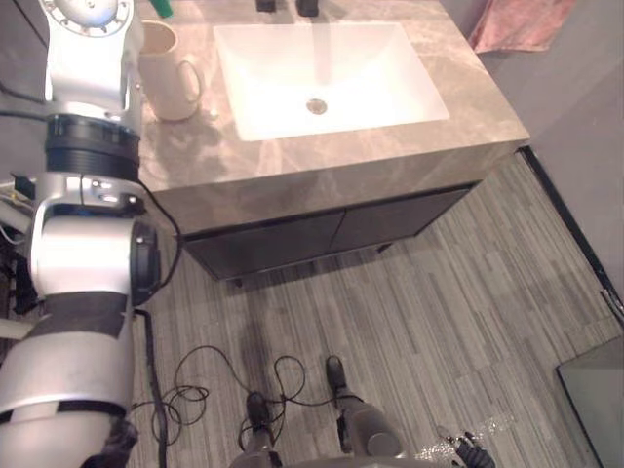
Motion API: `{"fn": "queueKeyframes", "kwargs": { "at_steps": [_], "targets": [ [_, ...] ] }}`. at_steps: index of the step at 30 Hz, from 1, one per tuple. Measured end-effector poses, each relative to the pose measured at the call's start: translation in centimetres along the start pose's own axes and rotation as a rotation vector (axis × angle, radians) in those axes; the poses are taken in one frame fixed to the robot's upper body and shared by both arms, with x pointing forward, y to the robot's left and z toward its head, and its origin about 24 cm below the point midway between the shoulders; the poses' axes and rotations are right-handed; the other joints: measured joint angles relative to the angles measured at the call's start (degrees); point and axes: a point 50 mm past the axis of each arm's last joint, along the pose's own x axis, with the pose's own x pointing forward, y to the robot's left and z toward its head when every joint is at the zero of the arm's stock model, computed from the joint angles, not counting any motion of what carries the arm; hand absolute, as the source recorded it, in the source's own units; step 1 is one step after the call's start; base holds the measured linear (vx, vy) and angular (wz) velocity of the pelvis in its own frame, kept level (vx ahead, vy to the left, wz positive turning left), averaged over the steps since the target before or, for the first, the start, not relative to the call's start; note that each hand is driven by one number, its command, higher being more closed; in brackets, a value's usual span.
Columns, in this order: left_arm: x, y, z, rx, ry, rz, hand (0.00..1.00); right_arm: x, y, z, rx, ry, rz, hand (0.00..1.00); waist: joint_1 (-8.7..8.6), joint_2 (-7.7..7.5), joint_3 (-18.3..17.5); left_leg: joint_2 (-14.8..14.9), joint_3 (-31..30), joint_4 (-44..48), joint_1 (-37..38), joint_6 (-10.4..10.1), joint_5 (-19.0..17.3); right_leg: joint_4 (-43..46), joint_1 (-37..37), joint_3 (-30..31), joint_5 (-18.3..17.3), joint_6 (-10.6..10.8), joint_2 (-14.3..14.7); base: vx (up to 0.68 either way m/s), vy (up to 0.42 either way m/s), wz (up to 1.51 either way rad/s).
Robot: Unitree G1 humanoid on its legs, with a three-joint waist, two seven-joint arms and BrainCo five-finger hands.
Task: Organize washtable
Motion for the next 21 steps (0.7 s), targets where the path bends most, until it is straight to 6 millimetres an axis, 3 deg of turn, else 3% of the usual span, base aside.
{"fn": "queueKeyframes", "kwargs": {
  "at_steps": [5,12,17,21],
  "targets": [
    [0.0,0.0,0.1,0.035,-0.011,0.0,1.0,0.0,0.3,0.0,-0.016,0.001,0.003,0.0,0.05,0.05,0.5,0.3,-0.2,0.0,0.0,0.4,-0.7,0.0,-0.1,0.1,0.5,-0.1,0.3,0.03,0.05,-0.01],
    [1.6,0.5,2.5,0.079,-0.108,0.027,1.0,0.2,0.6,0.6,-0.04,-0.025,0.016,0.0,0.2,0.01,3.0,1.4,-0.1,0.0,-1.4,0.4,-0.6,0.0,-1.8,0.6,1.3,-0.5,1.5,0.02,0.022,-0.06],
    [1.7,0.5,2.7,0.081,-0.113,0.029,1.0,0.4,0.3,1.4,-0.049,-0.051,0.008,0.0,-1.0,0.56,3.8,1.6,0.0,0.0,-1.6,0.3,-0.5,-0.2,-2.0,0.7,1.3,-0.5,1.8,0.05,0.03,-0.03],
    [2.2,0.6,3.6,0.052,-0.124,0.047,1.0,0.4,0.4,1.3,-0.056,-0.048,0.013,0.0,-0.95,0.41,4.9,1.4,0.3,0.0,-2.0,0.0,-0.3,-0.2,-2.5,0.8,1.2,-0.5,1.6,0.06,0.05,-0.02]
  ]
}}
